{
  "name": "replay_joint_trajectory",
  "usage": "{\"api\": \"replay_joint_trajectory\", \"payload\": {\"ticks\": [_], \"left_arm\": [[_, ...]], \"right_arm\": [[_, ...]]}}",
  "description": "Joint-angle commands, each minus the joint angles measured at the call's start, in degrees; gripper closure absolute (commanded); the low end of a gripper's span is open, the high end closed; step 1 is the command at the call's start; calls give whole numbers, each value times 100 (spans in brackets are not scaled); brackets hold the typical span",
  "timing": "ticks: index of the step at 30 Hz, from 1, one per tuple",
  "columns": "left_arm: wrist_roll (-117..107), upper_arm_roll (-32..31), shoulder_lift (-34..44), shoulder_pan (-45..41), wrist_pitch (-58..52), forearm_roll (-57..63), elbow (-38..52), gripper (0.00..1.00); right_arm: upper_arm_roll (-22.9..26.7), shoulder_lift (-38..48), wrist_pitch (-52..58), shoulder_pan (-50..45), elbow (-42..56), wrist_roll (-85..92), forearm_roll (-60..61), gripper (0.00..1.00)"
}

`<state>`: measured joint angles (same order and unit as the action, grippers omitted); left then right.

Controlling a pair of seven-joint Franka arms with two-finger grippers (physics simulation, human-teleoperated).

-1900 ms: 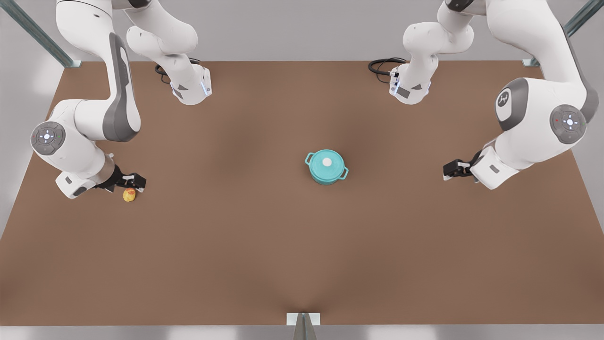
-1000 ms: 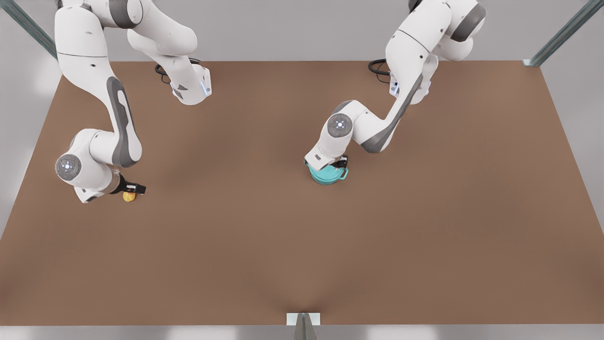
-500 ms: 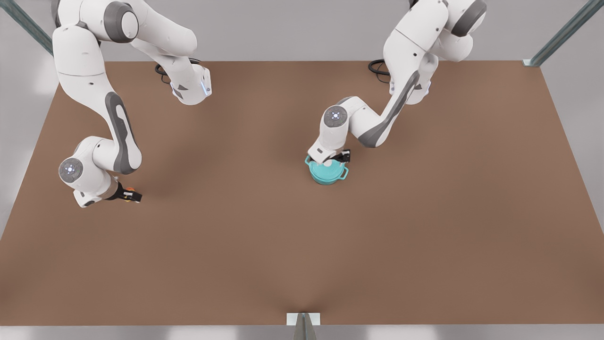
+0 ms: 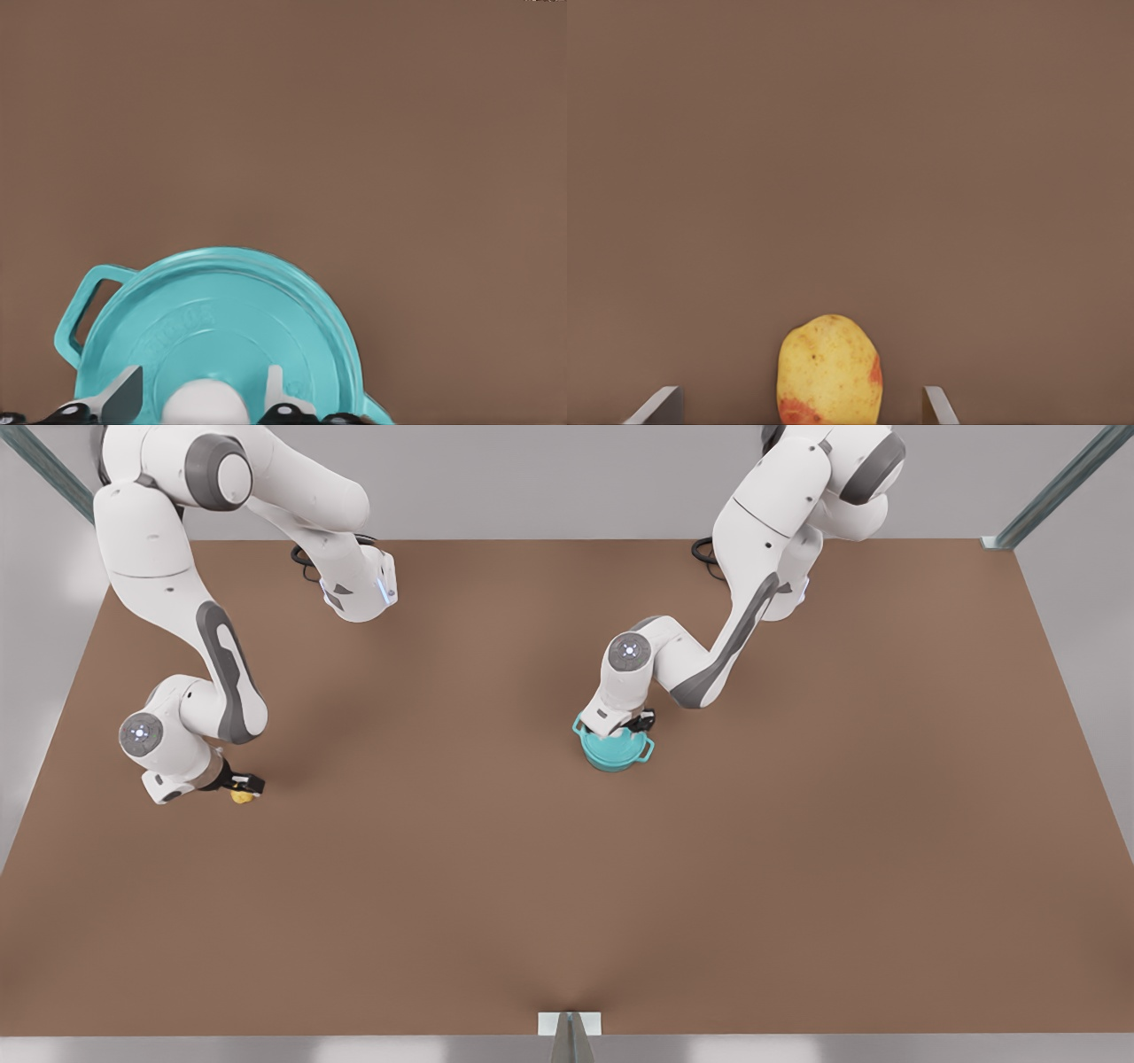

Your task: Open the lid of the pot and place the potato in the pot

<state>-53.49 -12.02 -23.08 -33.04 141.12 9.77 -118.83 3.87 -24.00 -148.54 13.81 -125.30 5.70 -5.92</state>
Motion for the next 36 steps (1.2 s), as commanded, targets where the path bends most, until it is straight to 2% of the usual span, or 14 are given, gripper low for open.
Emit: {"api": "replay_joint_trajectory", "payload": {"ticks": [1,5,7,11,15,18,19,20,21,24,28,32,34,36], "left_arm": [[-460,-2,5,-1,56,7,0,43],[-451,7,14,8,56,25,0,47],[-451,95,75,35,-6,183,88,47],[400,376,-21,693,-1377,183,1669,47],[1219,385,-2271,1731,-1201,174,3752,47],[1219,367,-2597,1898,-796,113,4034,47],[1297,332,-2588,1959,-867,104,4105,38],[1807,323,-2500,2082,-1419,113,4245,0],[2185,332,-2500,2082,-2289,121,4754,0],[2510,376,-2465,2091,-2598,367,4834,0],[5754,376,-66,3480,-6359,-441,4852,0],[5578,437,260,3778,-6465,-959,4702,0],[5710,1563,1138,3278,-5421,-1962,3324,0],[5675,1449,1121,3172,-5323,-1935,3410,0]], "right_arm": [[0,-79,-325,42,6,344,-67,0],[-18,-202,-387,218,6,432,-181,0],[-466,-316,-527,631,15,423,-181,0],[-545,-395,-562,623,15,344,-173,0],[-554,-404,-624,631,6,335,-173,0],[-562,-378,-624,631,-56,344,-173,0],[-562,-360,-624,640,-82,344,-173,0],[-562,-334,-624,640,-91,344,-173,0],[-562,-334,-624,640,-91,344,-173,0],[-562,-343,-615,640,-91,335,-173,12],[-554,-343,-615,640,-91,335,-173,19],[-562,-334,-589,649,-91,335,-173,24],[-562,-316,-563,640,-91,335,-173,26],[-562,-255,-554,640,-126,335,-173,26]]}}
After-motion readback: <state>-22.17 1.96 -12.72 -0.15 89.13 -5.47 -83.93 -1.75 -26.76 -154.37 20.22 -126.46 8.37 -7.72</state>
